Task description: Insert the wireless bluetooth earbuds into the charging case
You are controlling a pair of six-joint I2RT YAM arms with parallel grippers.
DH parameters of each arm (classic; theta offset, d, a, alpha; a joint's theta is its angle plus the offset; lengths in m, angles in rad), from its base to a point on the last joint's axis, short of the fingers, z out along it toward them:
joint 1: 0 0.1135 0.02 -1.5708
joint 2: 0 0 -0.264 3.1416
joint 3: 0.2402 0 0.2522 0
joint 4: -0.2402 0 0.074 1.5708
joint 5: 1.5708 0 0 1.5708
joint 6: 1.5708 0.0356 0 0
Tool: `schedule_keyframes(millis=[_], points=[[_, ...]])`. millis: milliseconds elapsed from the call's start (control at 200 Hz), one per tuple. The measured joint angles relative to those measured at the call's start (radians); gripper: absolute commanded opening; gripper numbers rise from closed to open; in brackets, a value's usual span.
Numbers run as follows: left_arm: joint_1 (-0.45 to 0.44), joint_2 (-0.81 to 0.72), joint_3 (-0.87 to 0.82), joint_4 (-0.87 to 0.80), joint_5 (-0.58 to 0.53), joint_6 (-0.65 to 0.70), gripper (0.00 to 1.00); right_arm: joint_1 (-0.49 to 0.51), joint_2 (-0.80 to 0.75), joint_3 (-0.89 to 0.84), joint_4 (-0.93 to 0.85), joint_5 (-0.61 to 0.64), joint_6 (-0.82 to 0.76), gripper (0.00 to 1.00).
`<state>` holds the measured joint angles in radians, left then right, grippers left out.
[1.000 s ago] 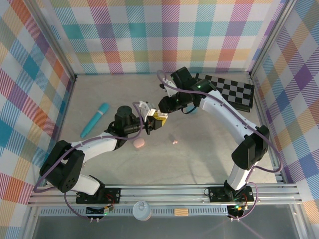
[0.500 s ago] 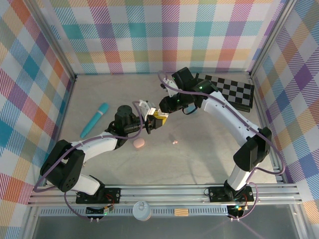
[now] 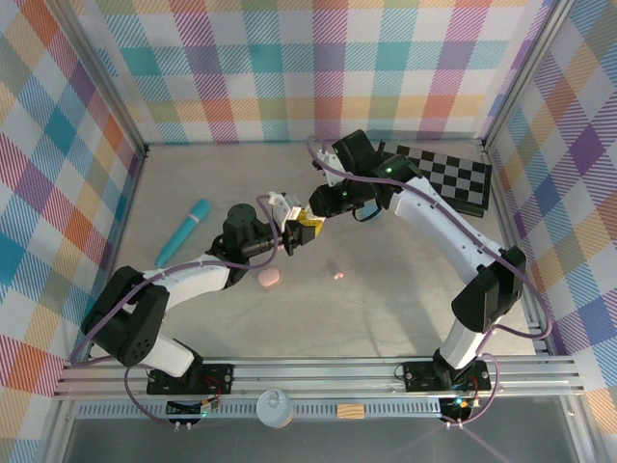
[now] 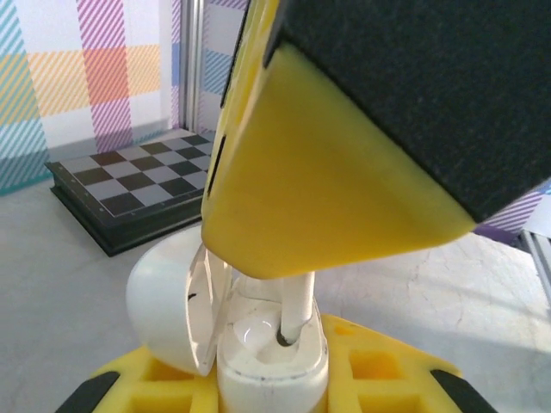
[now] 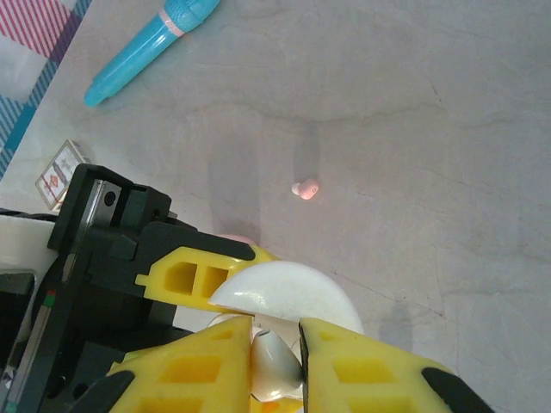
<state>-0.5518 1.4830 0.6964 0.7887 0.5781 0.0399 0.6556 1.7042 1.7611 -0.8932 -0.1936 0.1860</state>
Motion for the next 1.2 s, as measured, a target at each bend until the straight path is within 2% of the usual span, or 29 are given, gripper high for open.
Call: schedule_keyframes(millis=[310,795,1050,1200], points=[[-0.009,0.010,-0.020,0.072,-0.056,0.031,0.13,0.000,0.001,0.005,0.006,0.019,0.035,0.20],[-0.009,0.010,-0.021,0.085,-0.064,0.032,0.13,0.000,0.025,0.044,-0.012,0.018,0.039,0.24],[-0.009,0.010,-0.021,0.087,-0.064,0.031,0.13,0.000,0.035,0.063,-0.028,0.018,0.039,0.31],[-0.010,0.010,-0.021,0.086,-0.064,0.031,0.13,0.005,0.035,0.066,-0.028,0.018,0.045,0.43]])
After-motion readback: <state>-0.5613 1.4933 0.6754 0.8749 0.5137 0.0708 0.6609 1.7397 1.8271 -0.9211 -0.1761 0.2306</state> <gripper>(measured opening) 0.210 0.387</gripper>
